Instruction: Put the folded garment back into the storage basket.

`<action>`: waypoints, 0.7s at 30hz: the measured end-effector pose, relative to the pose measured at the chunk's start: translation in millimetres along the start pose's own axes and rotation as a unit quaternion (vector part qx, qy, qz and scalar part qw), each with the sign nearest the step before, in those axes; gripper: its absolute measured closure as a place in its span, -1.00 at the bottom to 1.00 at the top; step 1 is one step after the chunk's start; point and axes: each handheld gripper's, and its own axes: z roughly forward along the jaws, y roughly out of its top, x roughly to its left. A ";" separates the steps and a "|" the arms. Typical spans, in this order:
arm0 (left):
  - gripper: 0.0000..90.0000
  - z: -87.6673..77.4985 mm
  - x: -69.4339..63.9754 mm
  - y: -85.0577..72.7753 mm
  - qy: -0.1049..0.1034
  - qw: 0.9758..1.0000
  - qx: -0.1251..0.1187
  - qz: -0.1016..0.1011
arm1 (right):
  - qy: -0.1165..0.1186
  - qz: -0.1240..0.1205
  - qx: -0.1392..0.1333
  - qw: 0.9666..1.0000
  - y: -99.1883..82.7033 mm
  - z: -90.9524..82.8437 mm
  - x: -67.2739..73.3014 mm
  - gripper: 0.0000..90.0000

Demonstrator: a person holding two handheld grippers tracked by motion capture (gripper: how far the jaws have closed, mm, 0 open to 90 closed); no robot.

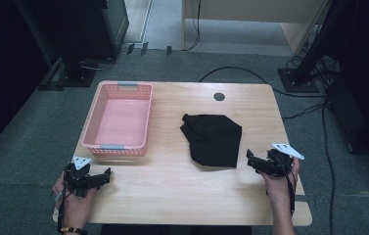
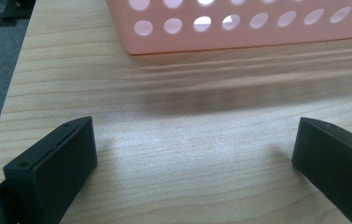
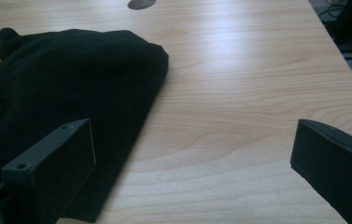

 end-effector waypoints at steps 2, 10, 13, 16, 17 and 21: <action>-1.00 0.0 0.0 0.0 0.000 1.000 0.000 0.000 | 0.005 0.000 0.001 1.000 1.3 2.0 4.0 -1.00; -1.00 0.0 0.0 0.0 0.000 1.000 0.000 0.000 | 0.018 -0.003 -0.002 1.000 7.8 9.2 16.6 -1.00; -1.00 -0.1 0.0 0.0 0.000 1.000 0.000 0.000 | 0.022 -0.002 -0.002 1.000 9.3 11.5 20.1 -1.00; -1.00 -0.1 0.0 -0.1 0.000 1.000 0.000 0.000 | 0.028 -0.002 -0.001 1.000 11.5 15.1 25.1 -1.00; -1.00 -0.1 0.0 -0.1 0.000 1.000 0.000 0.000 | 0.030 -0.002 0.000 1.000 12.3 16.4 27.0 -1.00; -1.00 -0.1 0.0 -0.1 0.000 1.000 0.000 0.000 | 0.037 -0.006 0.001 0.999 15.8 20.8 35.0 -1.00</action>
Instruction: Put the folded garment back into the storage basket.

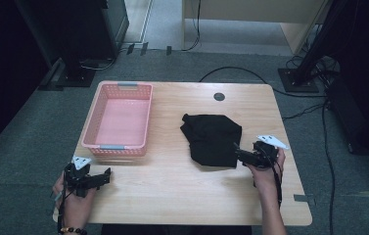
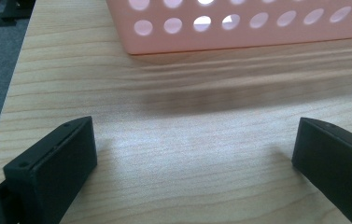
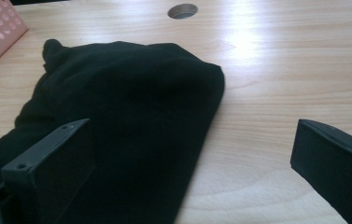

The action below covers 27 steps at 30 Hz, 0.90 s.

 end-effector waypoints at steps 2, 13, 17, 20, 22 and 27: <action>-1.00 0.0 0.0 0.0 0.000 1.000 0.000 0.000 | 0.003 -0.002 0.000 1.000 1.4 2.1 3.6 -1.00; -1.00 0.0 0.0 0.0 0.000 1.000 0.000 0.000 | 0.015 -0.007 0.006 1.000 2.2 16.1 18.2 -1.00; -1.00 0.0 0.0 0.0 0.000 1.000 0.000 0.000 | 0.018 -0.004 0.006 1.000 2.1 20.4 22.4 -1.00; -1.00 0.0 0.0 0.0 0.000 1.000 0.000 0.000 | 0.022 -0.007 0.006 1.000 2.0 24.2 26.6 -1.00; -1.00 0.0 0.0 0.0 0.000 1.000 0.000 0.000 | 0.024 -0.008 0.008 1.000 2.2 26.7 29.4 -1.00; -1.00 0.0 0.0 0.0 0.000 1.000 0.000 0.000 | 0.030 -0.009 0.007 0.999 3.5 32.4 36.3 -1.00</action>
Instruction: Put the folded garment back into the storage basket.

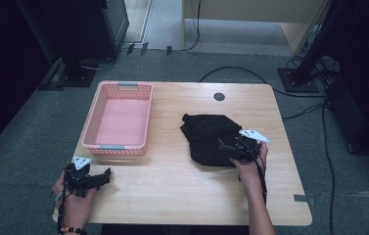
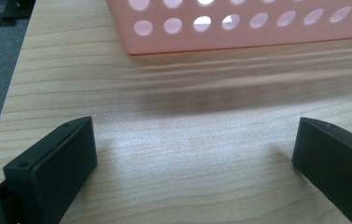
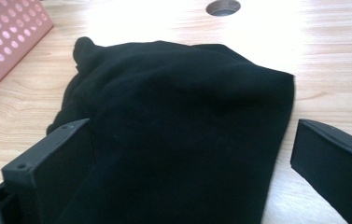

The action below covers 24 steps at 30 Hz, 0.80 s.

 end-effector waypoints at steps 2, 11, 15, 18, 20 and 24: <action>-1.00 0.0 0.0 0.0 0.000 1.000 0.000 0.000 | 0.001 0.000 -0.001 1.000 0.4 2.5 2.8 -1.00; -1.00 0.0 0.0 0.0 0.000 1.000 0.000 0.000 | 0.010 0.004 -0.004 1.000 1.2 13.2 13.4 -1.00; -1.00 0.0 0.0 0.0 0.000 1.000 0.000 0.000 | 0.012 0.003 -0.003 1.000 2.1 16.9 16.5 -1.00; -1.00 0.0 0.0 0.0 0.000 1.000 0.000 0.000 | 0.012 0.005 0.000 1.000 2.2 20.8 18.4 -1.00; -1.00 0.0 0.0 0.0 0.000 1.000 0.000 0.000 | 0.010 0.005 0.004 1.000 1.9 23.7 19.6 -1.00; -1.00 0.0 0.0 0.0 0.000 1.000 0.000 0.000 | 0.007 -0.006 0.004 1.000 0.7 29.3 22.8 -0.99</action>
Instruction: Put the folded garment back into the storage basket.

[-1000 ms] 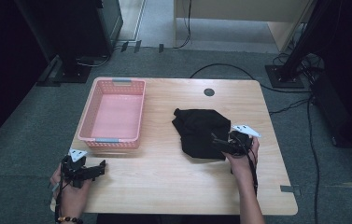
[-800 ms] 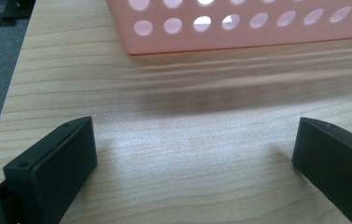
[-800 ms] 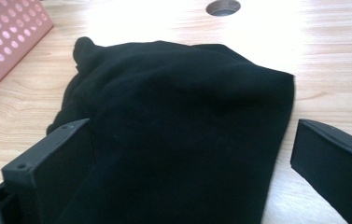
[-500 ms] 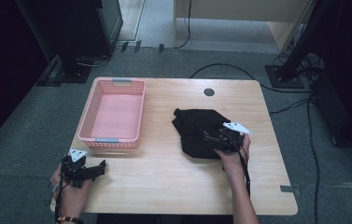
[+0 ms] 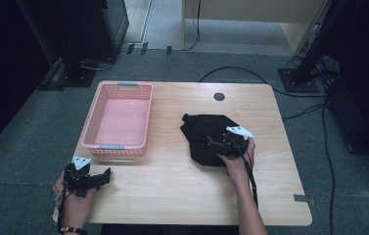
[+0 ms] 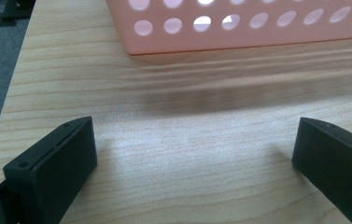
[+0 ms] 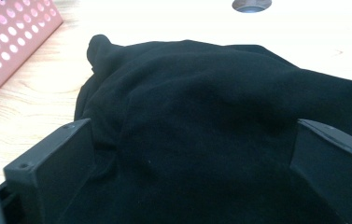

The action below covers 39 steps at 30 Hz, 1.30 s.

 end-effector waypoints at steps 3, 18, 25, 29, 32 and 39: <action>-1.00 0.0 0.0 0.0 0.000 1.000 0.000 0.000 | 0.001 0.001 0.001 1.000 0.2 3.8 1.7 -0.99; -1.00 0.0 0.0 0.0 0.000 1.000 0.000 0.000 | -0.020 0.012 0.017 1.000 8.6 25.4 9.4 -0.99; -1.00 0.0 0.0 0.0 0.000 1.000 0.000 0.000 | -0.033 0.012 0.023 0.999 10.5 36.5 11.2 -0.99; -1.00 0.1 0.0 0.0 0.000 1.000 0.000 0.000 | -0.043 0.011 0.022 0.999 9.6 42.1 13.0 -1.00; -1.00 0.1 0.0 0.0 0.000 1.000 0.000 0.000 | -0.054 0.006 0.025 0.998 6.1 47.5 12.9 -1.00; -1.00 0.0 0.0 0.0 0.000 1.000 0.000 0.000 | -0.093 -0.040 0.032 0.994 -3.2 57.9 20.2 -1.00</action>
